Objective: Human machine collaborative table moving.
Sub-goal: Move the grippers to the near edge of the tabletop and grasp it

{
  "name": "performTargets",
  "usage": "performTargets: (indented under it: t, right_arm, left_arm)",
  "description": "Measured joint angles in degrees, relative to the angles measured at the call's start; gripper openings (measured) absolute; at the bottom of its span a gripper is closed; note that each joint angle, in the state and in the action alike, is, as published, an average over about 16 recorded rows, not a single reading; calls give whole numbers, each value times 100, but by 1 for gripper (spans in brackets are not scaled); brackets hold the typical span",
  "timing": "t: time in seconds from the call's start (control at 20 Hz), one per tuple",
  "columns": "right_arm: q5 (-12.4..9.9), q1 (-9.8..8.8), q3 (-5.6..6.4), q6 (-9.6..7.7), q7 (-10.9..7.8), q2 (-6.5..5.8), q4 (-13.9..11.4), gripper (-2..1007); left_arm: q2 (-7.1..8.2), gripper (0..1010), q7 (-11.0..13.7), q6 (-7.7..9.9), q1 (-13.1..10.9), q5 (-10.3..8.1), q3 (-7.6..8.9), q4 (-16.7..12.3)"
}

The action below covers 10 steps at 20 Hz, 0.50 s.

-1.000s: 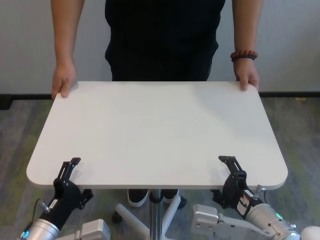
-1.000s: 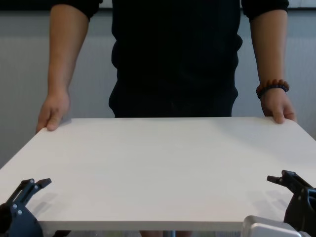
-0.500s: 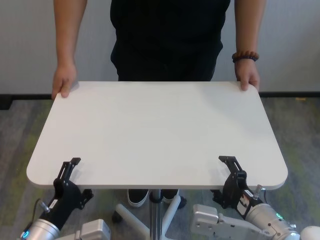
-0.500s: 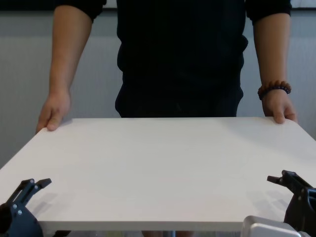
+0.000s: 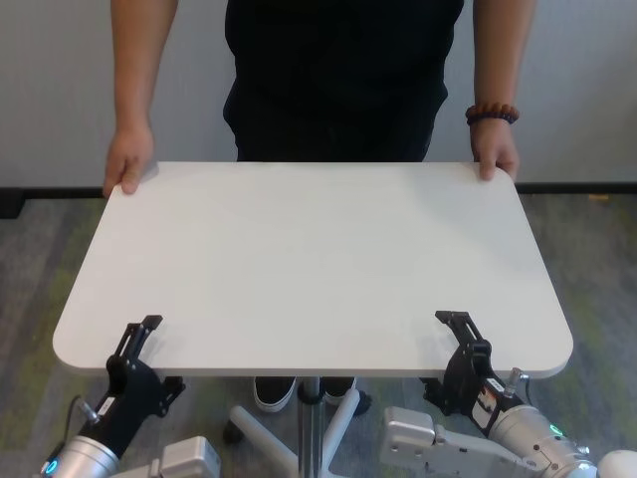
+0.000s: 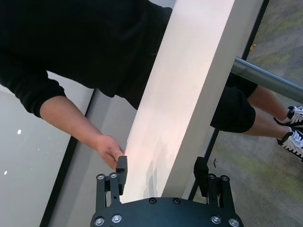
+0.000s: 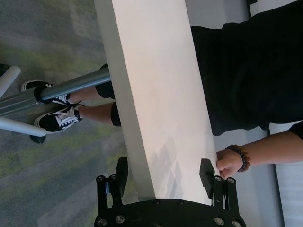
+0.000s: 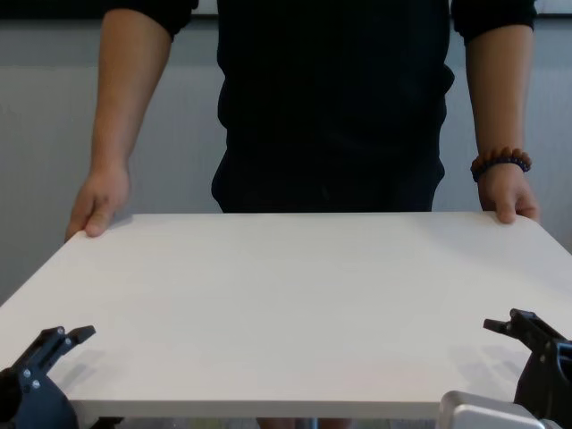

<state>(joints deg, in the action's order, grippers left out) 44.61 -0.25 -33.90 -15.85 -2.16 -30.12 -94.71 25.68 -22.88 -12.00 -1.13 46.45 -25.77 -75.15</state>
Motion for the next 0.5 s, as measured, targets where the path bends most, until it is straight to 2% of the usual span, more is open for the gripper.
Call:
performTargets:
  t: [0.25,0.5]
  right_arm:
    - [2,2,-2,-3,0,-2,2,873]
    - [2,3,-4,-6,0,-3,4,738]
  left_arm:
    - [0,785,0,0,0,0,0,0]
    - [0,625,0,0,0,0,0,0]
